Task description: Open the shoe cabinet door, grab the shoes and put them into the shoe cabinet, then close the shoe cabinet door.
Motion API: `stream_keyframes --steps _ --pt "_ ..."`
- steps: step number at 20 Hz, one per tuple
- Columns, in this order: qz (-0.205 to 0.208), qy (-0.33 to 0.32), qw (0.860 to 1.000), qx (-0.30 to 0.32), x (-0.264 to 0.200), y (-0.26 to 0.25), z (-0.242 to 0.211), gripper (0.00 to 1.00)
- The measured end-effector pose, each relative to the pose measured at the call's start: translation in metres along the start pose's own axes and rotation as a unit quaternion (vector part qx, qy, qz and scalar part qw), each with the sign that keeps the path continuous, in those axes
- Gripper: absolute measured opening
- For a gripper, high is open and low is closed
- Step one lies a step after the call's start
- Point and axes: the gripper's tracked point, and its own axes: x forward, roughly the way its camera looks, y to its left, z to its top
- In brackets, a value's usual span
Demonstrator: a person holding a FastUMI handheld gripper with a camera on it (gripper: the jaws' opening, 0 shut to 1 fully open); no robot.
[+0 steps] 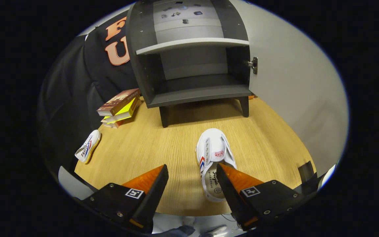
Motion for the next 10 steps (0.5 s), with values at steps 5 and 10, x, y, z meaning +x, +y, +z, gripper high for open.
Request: stream_keyframes --steps 5,10 --pt "-0.008 0.041 0.999 -0.004 0.028 -0.006 -0.023 0.92" --pt "-0.015 0.062 0.998 0.005 0.045 -0.012 -0.035 0.85"
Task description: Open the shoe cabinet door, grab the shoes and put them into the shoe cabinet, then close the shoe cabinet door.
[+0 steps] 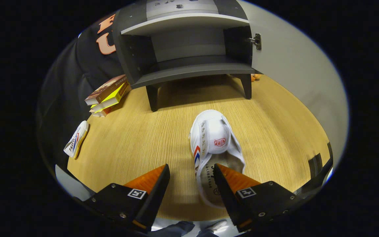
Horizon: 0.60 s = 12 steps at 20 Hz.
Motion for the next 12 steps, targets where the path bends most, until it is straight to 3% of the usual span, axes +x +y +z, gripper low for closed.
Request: stream_keyframes --steps 3,6,12 --pt "-0.004 0.013 1.0 -0.004 0.0062 -0.0039 -0.0045 0.71" --pt "-0.013 0.018 1.0 -0.012 0.0094 -0.0081 -0.0052 0.47" --pt "-0.013 0.027 0.999 -0.029 0.0121 -0.0079 -0.0071 0.12"
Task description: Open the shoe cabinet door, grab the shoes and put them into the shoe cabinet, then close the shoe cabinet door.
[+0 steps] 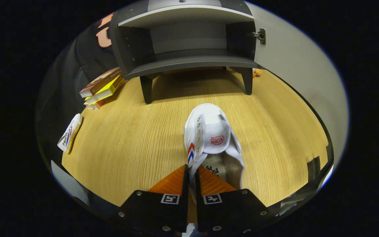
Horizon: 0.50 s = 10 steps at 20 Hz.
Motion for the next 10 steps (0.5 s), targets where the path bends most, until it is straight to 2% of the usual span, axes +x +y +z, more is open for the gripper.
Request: stream_keyframes --steps 2,6,10 --pt "-0.003 0.001 1.0 -0.012 0.0 -0.0016 0.0012 0.05" --pt "0.002 0.004 1.0 -0.026 -0.0018 -0.0019 0.0044 0.0" --pt "-0.005 0.004 0.999 -0.037 -0.0033 -0.0049 0.0075 0.0"
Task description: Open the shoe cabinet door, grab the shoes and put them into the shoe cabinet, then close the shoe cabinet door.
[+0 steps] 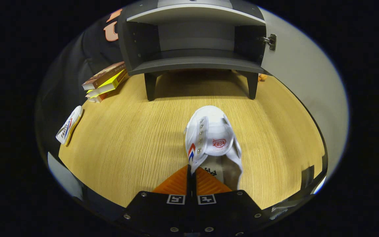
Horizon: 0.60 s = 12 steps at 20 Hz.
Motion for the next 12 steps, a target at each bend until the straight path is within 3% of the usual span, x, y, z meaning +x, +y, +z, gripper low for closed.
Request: stream_keyframes --steps 12 --pt "-0.014 -0.075 0.997 -0.001 -0.025 -0.017 0.06 0.0"
